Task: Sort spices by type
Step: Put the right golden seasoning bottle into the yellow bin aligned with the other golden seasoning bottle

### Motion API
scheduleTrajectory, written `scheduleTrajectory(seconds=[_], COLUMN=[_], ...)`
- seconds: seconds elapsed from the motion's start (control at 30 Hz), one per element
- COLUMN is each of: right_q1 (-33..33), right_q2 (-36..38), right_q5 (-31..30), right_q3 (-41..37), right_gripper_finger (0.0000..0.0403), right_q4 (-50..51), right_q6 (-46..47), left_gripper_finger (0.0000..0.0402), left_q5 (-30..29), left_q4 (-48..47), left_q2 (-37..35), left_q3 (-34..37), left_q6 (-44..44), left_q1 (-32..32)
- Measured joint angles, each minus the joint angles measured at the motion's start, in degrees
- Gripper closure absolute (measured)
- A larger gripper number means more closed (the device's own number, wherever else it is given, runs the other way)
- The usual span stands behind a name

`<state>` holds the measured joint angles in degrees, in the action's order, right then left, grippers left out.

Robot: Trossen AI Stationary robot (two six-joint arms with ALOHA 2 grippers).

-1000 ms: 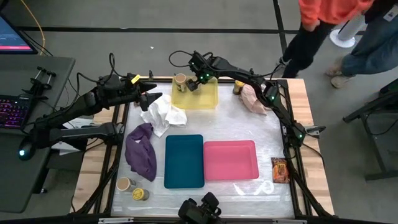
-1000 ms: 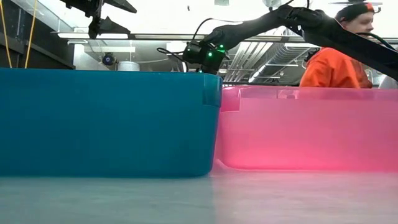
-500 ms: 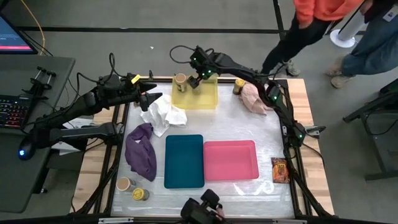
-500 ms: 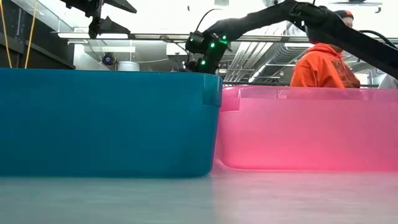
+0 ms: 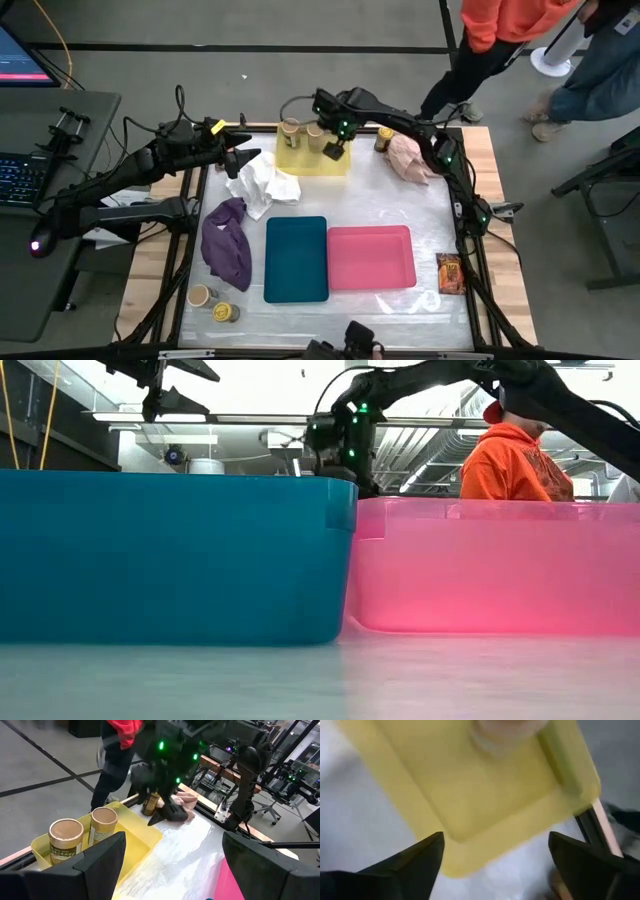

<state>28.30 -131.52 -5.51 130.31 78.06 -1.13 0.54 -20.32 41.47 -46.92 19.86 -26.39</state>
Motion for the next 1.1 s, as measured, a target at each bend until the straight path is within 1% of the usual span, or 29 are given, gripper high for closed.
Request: scheduleTrajectory(seconds=[0.03, 0.1, 0.17, 0.23, 0.27, 0.3, 0.4, 0.5, 0.67, 0.93, 1.1], right_q1=[-0.15, -0.24, -0.22, -0.22, -0.22, -0.22, -0.2, -0.11, -0.11, -0.11, -0.11], right_q2=[0.0, 0.0, 0.0, -0.06, -0.07, -0.07, -0.04, -0.06, -0.07, -0.07, -0.07], right_q5=[-1.52, -3.06, -2.81, -2.44, -2.48, -2.86, -4.74, -4.87, -5.43, -5.45, -4.46], right_q3=[-1.11, -3.12, -5.29, -6.98, -7.6, -8.24, -10.11, -11.62, -13.74, -13.98, -13.98], right_gripper_finger=[0.0082, 0.0138, 0.0223, 0.0323, 0.0362, 0.0379, 0.038, 0.0398, 0.04, 0.0402, 0.0402], right_q4=[-0.69, -4.14, -9.15, -14.1, -15.59, -17.06, -19.25, -20.34, -26.81, -34.57, -37.57], right_q6=[-0.3, -0.19, 1.34, 2.64, 2.5, 2.43, 5.1, 5.48, 5.73, 6.09, 6.7], left_gripper_finger=[0.0082, 0.0082, 0.0082, 0.0082, 0.0082, 0.0082, 0.0082, 0.0082, 0.0082, 0.0082, 0.0082], left_q5=[0.01, 0.01, 0.0, 0.02, 0.02, 0.02, 0.02, -0.49, -1.47, -1.46, -1.46], left_q4=[0.0, 0.0, 0.0, -0.02, -0.02, -0.04, -0.04, -0.02, -0.04, -0.04, -0.04], left_q2=[0.0, 0.0, 0.0, -0.02, 0.0, 0.0, 0.0, 0.0, 0.0, 0.0, 0.0], left_q3=[0.0, -0.01, 0.0, -0.02, -0.01, -0.01, -0.01, -0.01, 0.0, 0.0, 0.0], left_q6=[0.0, 0.02, 0.25, 0.5, 0.5, 0.5, 0.5, 0.5, 0.52, 0.55, 0.54], left_q1=[0.0, 0.0, 0.0, 0.0, 0.0, 0.0, 0.0, 0.02, 0.02, 0.02, 0.02])
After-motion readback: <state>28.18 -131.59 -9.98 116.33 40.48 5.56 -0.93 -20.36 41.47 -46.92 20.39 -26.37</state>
